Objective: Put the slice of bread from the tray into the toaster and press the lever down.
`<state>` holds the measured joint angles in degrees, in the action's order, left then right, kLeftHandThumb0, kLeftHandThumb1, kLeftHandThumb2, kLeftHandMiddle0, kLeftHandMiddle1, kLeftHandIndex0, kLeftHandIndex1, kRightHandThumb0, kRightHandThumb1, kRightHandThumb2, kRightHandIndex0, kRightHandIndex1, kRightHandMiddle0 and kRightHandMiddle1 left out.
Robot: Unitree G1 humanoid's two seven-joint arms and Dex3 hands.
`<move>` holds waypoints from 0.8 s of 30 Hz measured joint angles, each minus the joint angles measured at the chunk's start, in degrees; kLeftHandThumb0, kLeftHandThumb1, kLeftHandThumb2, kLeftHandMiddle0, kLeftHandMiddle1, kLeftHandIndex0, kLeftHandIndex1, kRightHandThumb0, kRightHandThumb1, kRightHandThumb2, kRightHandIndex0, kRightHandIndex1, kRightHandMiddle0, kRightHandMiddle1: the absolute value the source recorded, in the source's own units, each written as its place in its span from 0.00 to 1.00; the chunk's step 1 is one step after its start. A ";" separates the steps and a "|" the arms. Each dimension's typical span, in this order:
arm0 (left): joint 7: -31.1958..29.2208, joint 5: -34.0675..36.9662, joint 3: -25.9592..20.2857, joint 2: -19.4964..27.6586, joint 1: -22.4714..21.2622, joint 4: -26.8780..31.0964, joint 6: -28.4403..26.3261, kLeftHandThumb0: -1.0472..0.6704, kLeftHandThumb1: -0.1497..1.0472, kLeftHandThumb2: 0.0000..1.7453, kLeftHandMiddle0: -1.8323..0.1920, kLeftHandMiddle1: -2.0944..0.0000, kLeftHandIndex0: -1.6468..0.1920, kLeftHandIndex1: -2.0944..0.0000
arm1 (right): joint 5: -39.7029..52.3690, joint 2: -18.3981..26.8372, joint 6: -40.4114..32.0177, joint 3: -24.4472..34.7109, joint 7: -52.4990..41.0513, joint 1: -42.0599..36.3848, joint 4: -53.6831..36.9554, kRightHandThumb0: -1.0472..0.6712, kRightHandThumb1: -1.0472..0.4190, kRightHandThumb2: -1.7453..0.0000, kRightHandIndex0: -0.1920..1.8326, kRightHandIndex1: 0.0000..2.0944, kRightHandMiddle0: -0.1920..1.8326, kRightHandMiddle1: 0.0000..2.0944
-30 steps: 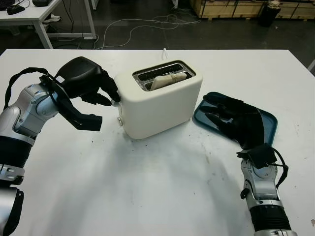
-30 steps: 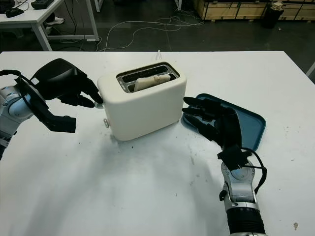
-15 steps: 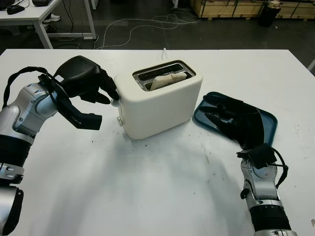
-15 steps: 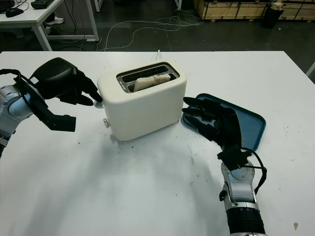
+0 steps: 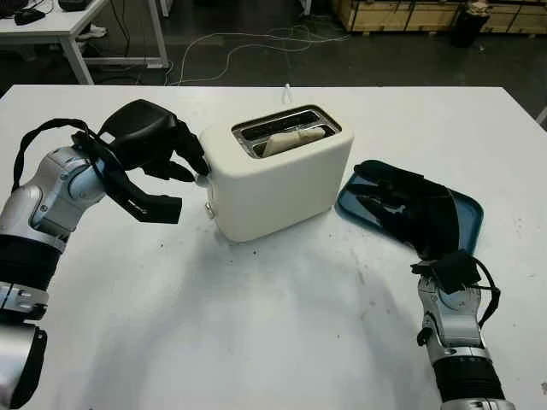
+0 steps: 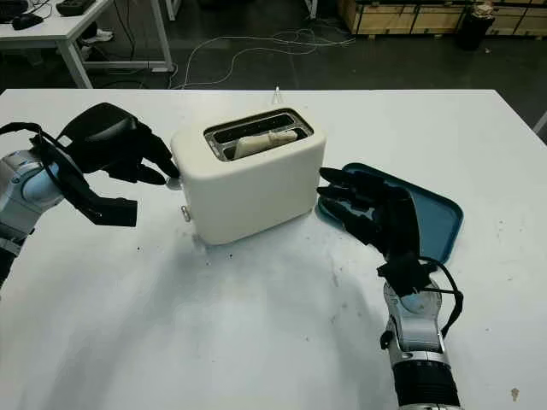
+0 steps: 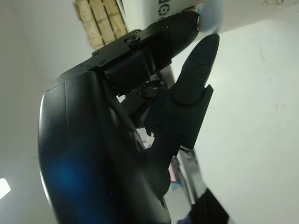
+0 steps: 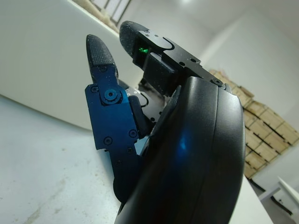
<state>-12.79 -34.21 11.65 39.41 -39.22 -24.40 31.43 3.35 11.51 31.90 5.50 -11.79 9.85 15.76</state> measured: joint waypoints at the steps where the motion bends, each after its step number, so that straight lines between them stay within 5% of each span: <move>1: 0.20 -0.22 0.48 -0.15 0.00 -0.60 0.01 0.42 0.77 0.00 0.39 0.39 0.16 1.00 | 0.00 0.00 0.01 0.02 0.05 -0.01 0.00 0.37 0.10 1.00 0.61 0.04 0.57 0.00; 9: 6.35 -3.15 5.03 -3.09 -0.32 -9.18 -0.92 0.43 0.79 0.00 0.43 0.34 0.20 1.00 | -0.11 0.04 0.04 0.79 0.74 -0.46 0.00 0.38 0.09 1.00 0.61 0.03 0.57 0.00; 14: 16.30 -4.78 7.57 -6.99 -0.63 -16.77 -3.12 0.45 0.81 0.00 0.44 0.41 0.22 1.00 | 0.03 0.04 -0.44 0.94 0.85 -1.65 -1.06 0.40 0.11 1.00 0.61 0.03 0.58 0.00; 17: 21.32 -3.90 7.63 -9.14 0.41 -19.78 -5.22 0.44 0.84 0.00 0.43 0.53 0.24 1.00 | 0.32 0.04 -0.55 0.94 0.81 -1.76 -1.75 0.40 0.12 1.00 0.61 0.03 0.58 0.00; 24: 27.36 -3.21 9.37 -14.89 6.54 -22.04 -12.04 0.45 0.87 0.00 0.44 0.58 0.24 1.00 | 0.51 -0.07 -2.31 1.05 0.59 -2.08 -2.49 0.40 0.11 1.00 0.61 0.02 0.58 0.00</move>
<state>14.57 -37.43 21.02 24.52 -32.68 -46.44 19.39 3.87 11.44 29.58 6.55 -11.20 7.77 13.27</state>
